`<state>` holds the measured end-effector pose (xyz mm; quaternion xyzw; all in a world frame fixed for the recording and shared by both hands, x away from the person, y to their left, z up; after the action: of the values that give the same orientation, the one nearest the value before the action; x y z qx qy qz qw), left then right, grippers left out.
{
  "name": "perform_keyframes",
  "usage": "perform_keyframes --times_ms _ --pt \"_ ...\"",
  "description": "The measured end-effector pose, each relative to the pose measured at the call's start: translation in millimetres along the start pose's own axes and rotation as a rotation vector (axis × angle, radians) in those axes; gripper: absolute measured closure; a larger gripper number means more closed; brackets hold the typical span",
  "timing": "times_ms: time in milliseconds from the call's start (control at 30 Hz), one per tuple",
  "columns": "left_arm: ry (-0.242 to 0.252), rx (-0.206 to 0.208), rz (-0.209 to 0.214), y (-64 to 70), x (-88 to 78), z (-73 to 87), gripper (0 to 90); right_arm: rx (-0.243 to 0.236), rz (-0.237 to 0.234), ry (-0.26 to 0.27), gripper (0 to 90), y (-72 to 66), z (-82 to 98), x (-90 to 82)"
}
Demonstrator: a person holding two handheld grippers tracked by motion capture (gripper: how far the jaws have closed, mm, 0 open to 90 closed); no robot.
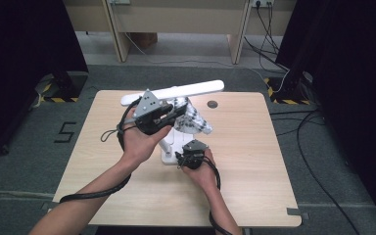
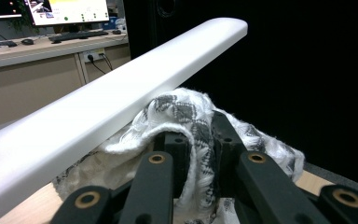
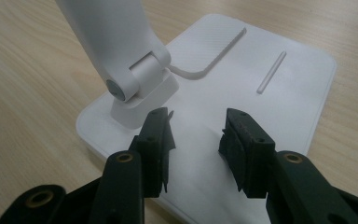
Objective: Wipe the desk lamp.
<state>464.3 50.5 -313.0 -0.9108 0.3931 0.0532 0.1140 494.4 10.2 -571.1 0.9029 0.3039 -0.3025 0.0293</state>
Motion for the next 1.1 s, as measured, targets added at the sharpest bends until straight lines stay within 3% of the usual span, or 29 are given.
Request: perform_keyframes --times_ms 767,1100 --pt "0.013 -0.035 -0.046 -25.0 -36.3 18.1 79.7 0.002 -0.002 0.000 60.9 -0.2 0.0 0.0" --pt "0.029 -0.073 -0.077 -37.5 -52.9 26.6 79.8 0.001 -0.001 -0.002 60.9 -0.6 -0.2 0.5"
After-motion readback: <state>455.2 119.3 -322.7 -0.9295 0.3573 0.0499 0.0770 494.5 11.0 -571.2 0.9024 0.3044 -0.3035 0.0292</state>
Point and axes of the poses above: each handheld gripper's, and its own axes: x roughly forward along the jaws, z roughly out of its underside, y roughly to its right, the point moved 10 cm from there along x, roughly forward along the jaws, and after that the axes turned 9 degrees about x, right-handed, at the moved point
